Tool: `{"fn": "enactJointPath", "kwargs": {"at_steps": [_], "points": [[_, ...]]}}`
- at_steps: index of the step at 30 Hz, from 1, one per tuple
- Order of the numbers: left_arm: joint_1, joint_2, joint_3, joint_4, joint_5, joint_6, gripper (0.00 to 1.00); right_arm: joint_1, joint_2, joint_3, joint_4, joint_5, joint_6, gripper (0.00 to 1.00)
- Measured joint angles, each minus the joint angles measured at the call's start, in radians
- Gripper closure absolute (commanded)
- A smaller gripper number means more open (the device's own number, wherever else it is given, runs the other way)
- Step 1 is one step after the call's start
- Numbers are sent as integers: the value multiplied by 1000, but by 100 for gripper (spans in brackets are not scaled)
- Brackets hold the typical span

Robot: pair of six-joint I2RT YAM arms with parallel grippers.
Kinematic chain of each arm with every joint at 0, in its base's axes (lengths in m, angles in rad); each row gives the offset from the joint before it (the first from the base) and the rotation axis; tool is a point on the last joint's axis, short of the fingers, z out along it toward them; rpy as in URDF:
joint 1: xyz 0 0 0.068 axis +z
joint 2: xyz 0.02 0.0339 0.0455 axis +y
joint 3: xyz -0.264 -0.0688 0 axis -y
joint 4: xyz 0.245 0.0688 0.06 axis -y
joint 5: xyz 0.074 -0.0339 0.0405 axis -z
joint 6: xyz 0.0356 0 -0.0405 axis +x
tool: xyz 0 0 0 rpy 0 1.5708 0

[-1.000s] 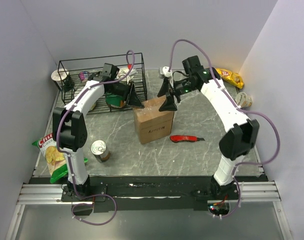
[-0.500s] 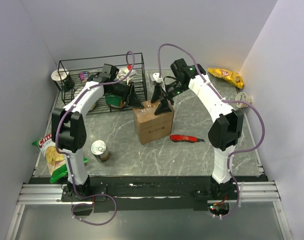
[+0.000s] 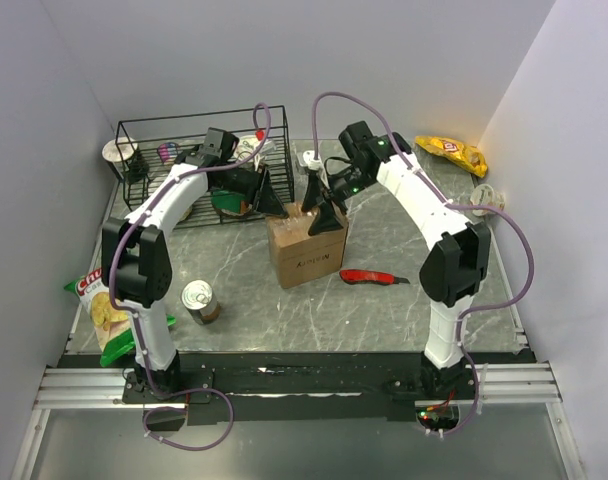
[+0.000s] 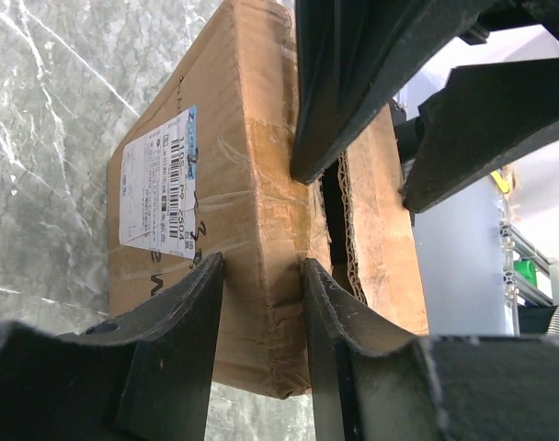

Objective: Unpack the express box

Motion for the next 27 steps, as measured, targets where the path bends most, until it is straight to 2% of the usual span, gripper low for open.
{"fn": "enactJointPath", "kwargs": {"at_steps": [7,8,10,11,14,15,18,22,27], "points": [[-8,-24,-14,20,-50,-24,63,3,-54,-99,27,12,38,33],[-8,-25,-14,23,-56,-27,63,5,-61,-112,25,17,43,39],[-10,-26,-14,24,-59,-31,64,8,-65,-134,29,27,43,44],[-12,-26,-15,25,-60,-35,64,9,-66,-139,27,23,44,52],[-14,-26,-16,34,-62,-46,64,14,-90,-150,34,47,34,62],[-14,-26,-19,37,-61,-50,65,18,-105,-162,43,60,34,62],[-25,-29,-29,50,-49,-64,66,35,-225,-287,141,133,53,65],[-57,-31,-45,53,-24,-91,67,80,-504,-554,352,250,71,66],[-73,-36,-61,52,2,-110,68,165,-811,-840,589,407,87,75]]}}
